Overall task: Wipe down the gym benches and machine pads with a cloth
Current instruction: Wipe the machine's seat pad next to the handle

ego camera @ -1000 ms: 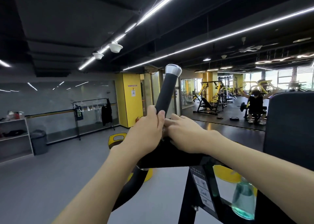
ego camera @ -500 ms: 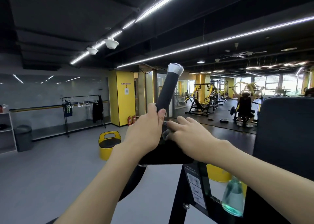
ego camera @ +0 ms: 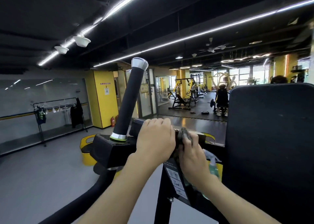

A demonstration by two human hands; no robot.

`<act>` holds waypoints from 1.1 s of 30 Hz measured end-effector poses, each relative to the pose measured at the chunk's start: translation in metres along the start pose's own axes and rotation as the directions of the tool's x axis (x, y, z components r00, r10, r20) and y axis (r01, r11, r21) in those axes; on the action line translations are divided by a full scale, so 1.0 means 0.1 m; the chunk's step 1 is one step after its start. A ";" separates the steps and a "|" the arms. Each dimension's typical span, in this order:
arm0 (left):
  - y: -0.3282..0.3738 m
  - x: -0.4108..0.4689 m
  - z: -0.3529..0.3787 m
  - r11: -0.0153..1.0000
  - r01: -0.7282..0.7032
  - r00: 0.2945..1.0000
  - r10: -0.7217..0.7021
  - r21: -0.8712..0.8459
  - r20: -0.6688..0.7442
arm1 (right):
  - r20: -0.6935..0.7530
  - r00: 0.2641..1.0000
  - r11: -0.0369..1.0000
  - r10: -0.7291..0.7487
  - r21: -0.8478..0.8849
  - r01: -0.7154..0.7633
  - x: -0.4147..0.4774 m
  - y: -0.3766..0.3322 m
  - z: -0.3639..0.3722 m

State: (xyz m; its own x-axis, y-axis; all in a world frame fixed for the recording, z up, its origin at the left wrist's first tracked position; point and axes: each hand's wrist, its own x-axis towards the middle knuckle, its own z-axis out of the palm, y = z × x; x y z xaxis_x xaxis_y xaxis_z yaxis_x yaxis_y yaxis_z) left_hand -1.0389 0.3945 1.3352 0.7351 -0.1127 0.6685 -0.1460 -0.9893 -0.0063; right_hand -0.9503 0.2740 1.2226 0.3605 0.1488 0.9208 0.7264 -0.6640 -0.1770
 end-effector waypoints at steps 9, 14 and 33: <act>0.03 0.11 0.17 0.996 0.056 0.993 -0.049 0.068 -0.108 | -0.127 0.962 0.925 0.242 0.331 -0.189 -0.08 -0.50 0.12; 0.04 0.17 0.23 0.994 0.057 0.982 -0.038 0.096 -0.185 | -0.206 0.930 0.915 0.305 0.336 -0.225 -0.06 -0.21 0.31; 0.08 0.21 0.26 0.995 0.047 0.980 -0.028 0.093 -0.197 | 0.372 0.223 0.114 0.901 0.292 -0.949 0.20 1.13 0.57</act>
State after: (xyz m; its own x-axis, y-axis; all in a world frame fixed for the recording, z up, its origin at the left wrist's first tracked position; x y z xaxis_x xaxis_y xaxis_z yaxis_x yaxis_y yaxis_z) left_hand -1.0074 0.3822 1.3292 0.5938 -0.0647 0.8020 -0.0495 -0.9978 -0.0438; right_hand -0.8276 0.2431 1.2015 0.9526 -0.2927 -0.0835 -0.0882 -0.0029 -0.9961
